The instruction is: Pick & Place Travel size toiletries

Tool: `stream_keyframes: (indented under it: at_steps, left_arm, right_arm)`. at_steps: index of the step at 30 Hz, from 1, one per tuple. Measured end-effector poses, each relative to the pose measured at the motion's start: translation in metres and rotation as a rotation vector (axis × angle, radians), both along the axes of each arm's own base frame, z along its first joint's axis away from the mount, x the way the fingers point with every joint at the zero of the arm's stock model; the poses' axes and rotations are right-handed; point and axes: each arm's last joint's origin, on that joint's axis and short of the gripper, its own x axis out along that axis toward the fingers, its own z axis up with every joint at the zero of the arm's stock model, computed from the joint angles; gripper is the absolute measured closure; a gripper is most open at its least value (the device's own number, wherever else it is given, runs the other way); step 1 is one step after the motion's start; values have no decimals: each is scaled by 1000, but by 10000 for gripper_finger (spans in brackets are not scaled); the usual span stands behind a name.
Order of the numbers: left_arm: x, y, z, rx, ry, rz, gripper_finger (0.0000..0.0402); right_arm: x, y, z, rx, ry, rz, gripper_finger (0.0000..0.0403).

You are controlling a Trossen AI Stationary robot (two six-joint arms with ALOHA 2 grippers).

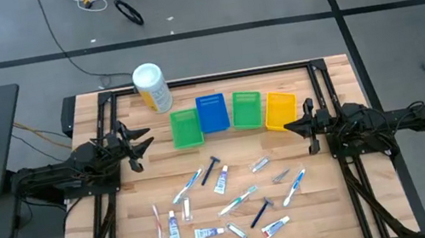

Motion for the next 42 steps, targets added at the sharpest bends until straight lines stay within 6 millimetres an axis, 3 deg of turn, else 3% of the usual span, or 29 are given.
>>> stream_keyframes:
  at_steps: [32,38,42]
  left_arm:
    - [0,0,1,-6,-17,-2,232]
    - [0,-1,3,-162,-92,-61,232]
    - [0,0,3,-97,-66,-37,232]
  right_arm:
    - [0,0,0,4,-2,1,400]
    - [0,2,5,394,-80,98,400]
    - [-1,2,11,422,-144,113,400]
